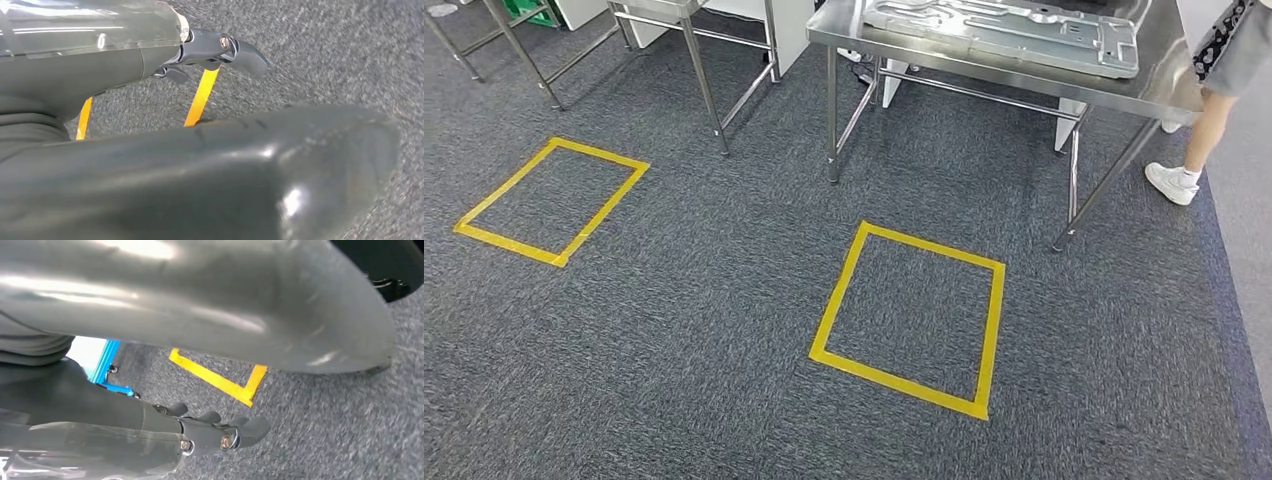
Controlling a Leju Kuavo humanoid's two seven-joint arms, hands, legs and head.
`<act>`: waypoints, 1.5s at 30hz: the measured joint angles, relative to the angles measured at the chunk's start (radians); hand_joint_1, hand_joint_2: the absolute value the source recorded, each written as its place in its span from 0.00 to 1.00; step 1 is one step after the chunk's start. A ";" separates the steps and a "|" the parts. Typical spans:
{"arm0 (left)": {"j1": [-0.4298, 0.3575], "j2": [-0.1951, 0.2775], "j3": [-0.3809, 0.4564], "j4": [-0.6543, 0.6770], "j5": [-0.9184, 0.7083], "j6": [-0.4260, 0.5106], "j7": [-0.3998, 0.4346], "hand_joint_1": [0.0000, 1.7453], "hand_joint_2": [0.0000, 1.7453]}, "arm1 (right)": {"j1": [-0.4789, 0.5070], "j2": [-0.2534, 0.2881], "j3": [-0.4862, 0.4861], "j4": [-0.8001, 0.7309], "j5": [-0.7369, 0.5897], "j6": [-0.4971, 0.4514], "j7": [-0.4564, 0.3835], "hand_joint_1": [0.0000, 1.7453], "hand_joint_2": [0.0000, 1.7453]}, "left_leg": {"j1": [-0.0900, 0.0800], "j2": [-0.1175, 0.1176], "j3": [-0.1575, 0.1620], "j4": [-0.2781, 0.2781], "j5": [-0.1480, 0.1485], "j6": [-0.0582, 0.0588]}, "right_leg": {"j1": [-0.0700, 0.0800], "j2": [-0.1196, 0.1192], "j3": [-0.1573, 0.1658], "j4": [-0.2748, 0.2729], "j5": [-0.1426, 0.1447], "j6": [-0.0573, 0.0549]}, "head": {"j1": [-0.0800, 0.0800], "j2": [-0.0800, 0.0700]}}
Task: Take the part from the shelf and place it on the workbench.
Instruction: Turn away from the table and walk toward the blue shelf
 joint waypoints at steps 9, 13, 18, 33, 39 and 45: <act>0.000 0.000 0.000 0.000 0.004 0.000 -0.007 0.00 0.00 | 0.009 0.001 0.000 0.000 0.000 0.001 -0.005 0.00 0.00 | -0.008 -0.108 -0.010 0.007 0.010 0.009 | 0.000 0.122 -0.047 0.067 0.010 -0.020 | 0.000 0.000; 0.001 0.001 0.000 0.000 0.005 0.001 -0.011 0.00 0.00 | 0.005 0.002 0.001 0.000 0.001 0.002 -0.009 0.00 0.00 | -0.004 -0.149 -0.024 0.008 0.016 -0.016 | 0.004 0.142 -0.015 -0.015 0.035 -0.032 | 0.000 0.000; 0.003 0.005 0.000 0.000 0.006 0.001 -0.012 0.00 0.00 | 0.007 0.006 0.002 0.000 0.001 0.002 -0.009 0.00 0.00 | -0.004 -0.058 -0.097 0.160 -0.077 -0.038 | -0.001 0.074 -0.009 -0.036 0.044 -0.057 | 0.000 0.000; 0.012 0.007 0.000 0.000 0.010 -0.002 -0.041 0.00 0.00 | 0.004 0.010 0.009 0.001 0.012 0.001 -0.010 0.00 0.00 | -0.001 -0.016 0.003 -0.011 0.012 0.007 | 0.001 0.048 -0.033 0.075 -0.050 -0.008 | 0.000 0.000; 0.010 0.007 0.000 0.000 0.010 -0.002 -0.042 0.00 0.00 | 0.008 0.010 0.009 0.001 0.013 0.001 -0.010 0.00 0.00 | -0.003 -0.044 -0.003 -0.009 0.015 0.010 | 0.000 0.070 -0.101 0.219 -0.112 -0.007 | 0.000 0.000; 0.008 0.004 0.000 0.000 0.011 -0.003 -0.045 0.00 0.00 | 0.007 0.007 0.017 0.001 0.014 0.000 -0.010 0.00 0.00 | 0.000 -0.154 -0.023 0.006 0.022 -0.018 | 0.004 0.169 -0.005 -0.014 0.028 -0.031 | 0.000 0.000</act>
